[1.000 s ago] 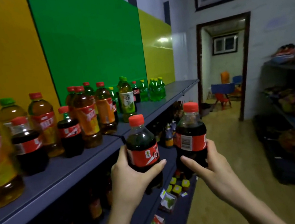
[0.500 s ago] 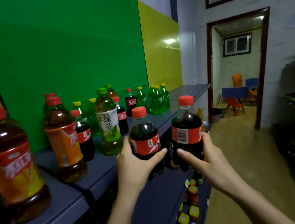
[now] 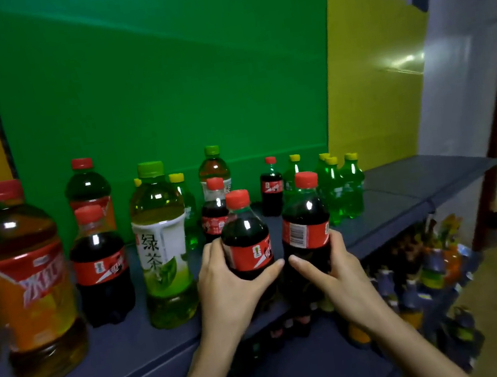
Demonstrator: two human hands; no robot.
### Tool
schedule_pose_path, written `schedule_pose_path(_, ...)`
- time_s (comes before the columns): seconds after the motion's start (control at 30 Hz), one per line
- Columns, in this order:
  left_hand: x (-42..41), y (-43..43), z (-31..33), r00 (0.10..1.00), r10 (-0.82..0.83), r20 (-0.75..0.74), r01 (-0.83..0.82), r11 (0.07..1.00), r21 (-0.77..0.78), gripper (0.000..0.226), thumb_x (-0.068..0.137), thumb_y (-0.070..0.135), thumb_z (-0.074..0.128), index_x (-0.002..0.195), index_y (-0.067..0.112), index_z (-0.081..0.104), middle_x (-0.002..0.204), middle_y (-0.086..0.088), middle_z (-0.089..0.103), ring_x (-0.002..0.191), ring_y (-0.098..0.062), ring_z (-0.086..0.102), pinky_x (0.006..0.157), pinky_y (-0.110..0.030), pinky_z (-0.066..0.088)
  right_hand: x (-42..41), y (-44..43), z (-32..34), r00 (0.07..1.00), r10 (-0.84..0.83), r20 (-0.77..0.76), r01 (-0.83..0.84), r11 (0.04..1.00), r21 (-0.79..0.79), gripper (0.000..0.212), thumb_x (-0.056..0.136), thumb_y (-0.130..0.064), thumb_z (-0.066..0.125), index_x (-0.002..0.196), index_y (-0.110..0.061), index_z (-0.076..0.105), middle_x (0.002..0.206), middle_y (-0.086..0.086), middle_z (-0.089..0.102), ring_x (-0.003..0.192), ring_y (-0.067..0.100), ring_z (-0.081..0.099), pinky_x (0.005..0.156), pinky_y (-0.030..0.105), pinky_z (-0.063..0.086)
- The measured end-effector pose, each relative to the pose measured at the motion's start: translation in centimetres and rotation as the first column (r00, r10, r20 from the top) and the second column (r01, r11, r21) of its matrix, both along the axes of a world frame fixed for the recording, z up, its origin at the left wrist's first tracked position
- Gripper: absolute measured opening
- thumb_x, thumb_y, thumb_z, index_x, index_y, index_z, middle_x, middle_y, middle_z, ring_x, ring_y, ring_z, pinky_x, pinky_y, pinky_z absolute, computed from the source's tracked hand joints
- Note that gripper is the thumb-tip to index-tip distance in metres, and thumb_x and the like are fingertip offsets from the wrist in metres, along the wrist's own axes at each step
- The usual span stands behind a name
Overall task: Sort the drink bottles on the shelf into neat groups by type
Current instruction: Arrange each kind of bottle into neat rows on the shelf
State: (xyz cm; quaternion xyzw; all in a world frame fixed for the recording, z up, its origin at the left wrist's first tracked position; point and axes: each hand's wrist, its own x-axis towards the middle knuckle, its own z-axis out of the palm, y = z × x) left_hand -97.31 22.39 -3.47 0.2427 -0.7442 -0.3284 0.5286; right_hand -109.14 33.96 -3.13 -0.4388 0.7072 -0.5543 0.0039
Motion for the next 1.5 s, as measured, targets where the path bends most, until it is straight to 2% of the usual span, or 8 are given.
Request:
schedule_pose_path(0.23, -4.1, -2.3, -0.2, 0.962, 0.27, 0.045, -0.271, 0.962, 0.036, 0.073, 0.056, 0.041, 0.083, 0.116, 0.016, 0.052, 0.103, 0.005, 0.051, 0.099, -0.013, 0.054, 0.082, -0.025, 0.043, -7.1, -6.6, -0.8, 0.982, 0.191, 0.006, -0.191, 0.979, 0.074, 0.05, 0.078, -0.038, 0.068, 0.119, -0.028, 0.041, 0.111, -0.011, 0.06, 0.105, 0.009, 0.057, 0.088, 0.029, 0.044)
schedule_pose_path(0.43, -5.9, -2.8, -0.2, 0.935, 0.346, 0.08, -0.346, 0.938, -0.017, 0.08, 0.064, 0.035, 0.08, 0.129, 0.016, 0.038, 0.111, 0.011, 0.04, 0.103, -0.003, 0.044, 0.086, -0.017, 0.035, -9.7, -10.4, -1.0, 0.959, 0.284, 0.019, -0.284, 0.951, 0.123, 0.056, 0.078, -0.037, 0.067, 0.124, -0.022, 0.038, 0.115, -0.007, 0.058, 0.11, 0.015, 0.055, 0.092, 0.034, 0.043)
schedule_pose_path(0.67, -6.6, -3.5, -0.7, 0.87, 0.476, 0.128, -0.472, 0.88, -0.059, 0.087, 0.068, 0.039, 0.076, 0.136, 0.011, 0.028, 0.123, 0.005, 0.037, 0.126, -0.015, 0.038, 0.102, -0.027, 0.033, -10.7, -12.1, -1.1, 0.927, 0.373, 0.037, -0.374, 0.915, 0.15, 0.063, 0.08, -0.033, 0.067, 0.13, -0.019, 0.033, 0.121, -0.006, 0.051, 0.118, 0.016, 0.05, 0.091, 0.027, 0.038)
schedule_pose_path(0.83, -5.3, -1.6, -0.1, 0.864, 0.475, 0.165, -0.466, 0.88, -0.092, 0.091, 0.074, 0.049, 0.067, 0.143, 0.018, 0.017, 0.142, 0.007, 0.031, 0.135, -0.008, 0.028, 0.109, -0.023, 0.027, -10.4, -10.6, 1.0, 0.957, 0.224, -0.186, -0.257, 0.95, -0.178, 0.069, 0.08, -0.052, 0.06, 0.134, -0.016, 0.036, 0.132, -0.006, 0.037, 0.127, 0.01, 0.036, 0.106, 0.024, 0.028)
schedule_pose_path(0.97, -2.2, 0.3, 1.2, 0.826, 0.564, 0.014, -0.521, 0.772, -0.363, 0.046, 0.079, 0.046, 0.058, 0.115, 0.018, 0.053, 0.109, 0.011, 0.053, 0.106, -0.005, 0.05, 0.091, -0.015, 0.039, -9.5, -10.8, 7.0, 0.89, 0.252, -0.381, -0.369, 0.888, -0.275, 0.042, 0.085, -0.031, 0.055, 0.123, -0.013, 0.048, 0.117, -0.005, 0.05, 0.112, 0.006, 0.047, 0.098, 0.012, 0.034)
schedule_pose_path(1.13, 1.5, 0.2, 3.7, 0.662, 0.728, -0.177, -0.718, 0.547, -0.431, 0.052, 0.077, 0.035, 0.06, 0.117, 0.005, 0.048, 0.114, -0.003, 0.045, 0.11, -0.007, 0.034, 0.096, -0.01, 0.024, -8.5, -15.9, 12.6, 0.834, 0.347, -0.43, -0.352, 0.933, 0.07, 0.052, 0.087, -0.028, 0.06, 0.131, -0.006, 0.042, 0.129, 0.009, 0.052, 0.119, 0.022, 0.05, 0.104, 0.039, 0.038)
schedule_pose_path(1.33, 3.2, -2.4, 3.5, 0.753, 0.654, -0.069, -0.655, 0.736, -0.174, 0.088, 0.065, 0.023, 0.079, 0.135, 0.009, 0.027, 0.12, 0.003, 0.039, 0.109, -0.006, 0.042, 0.087, -0.013, 0.038, -9.0, -20.8, 14.7, 0.844, 0.449, -0.294, -0.242, 0.807, 0.538, 0.075, 0.074, -0.039, 0.073, 0.132, -0.005, 0.038, 0.134, 0.013, 0.048, 0.118, 0.028, 0.049, 0.097, 0.035, 0.041)
schedule_pose_path(1.5, 3.4, -3.7, 2.7, 0.842, 0.538, 0.024, -0.539, 0.842, 0.031, 0.065, 0.062, 0.028, 0.081, 0.112, 0.019, 0.041, 0.097, 0.012, 0.056, 0.089, -0.008, 0.056, 0.064, -0.015, 0.042, -8.8, -22.7, 15.0, 0.856, 0.477, -0.2, -0.263, 0.734, 0.627, 0.088, 0.064, -0.03, 0.081, 0.132, -0.005, 0.031, 0.133, 0.015, 0.046, 0.116, 0.031, 0.05, 0.095, 0.042, 0.046)
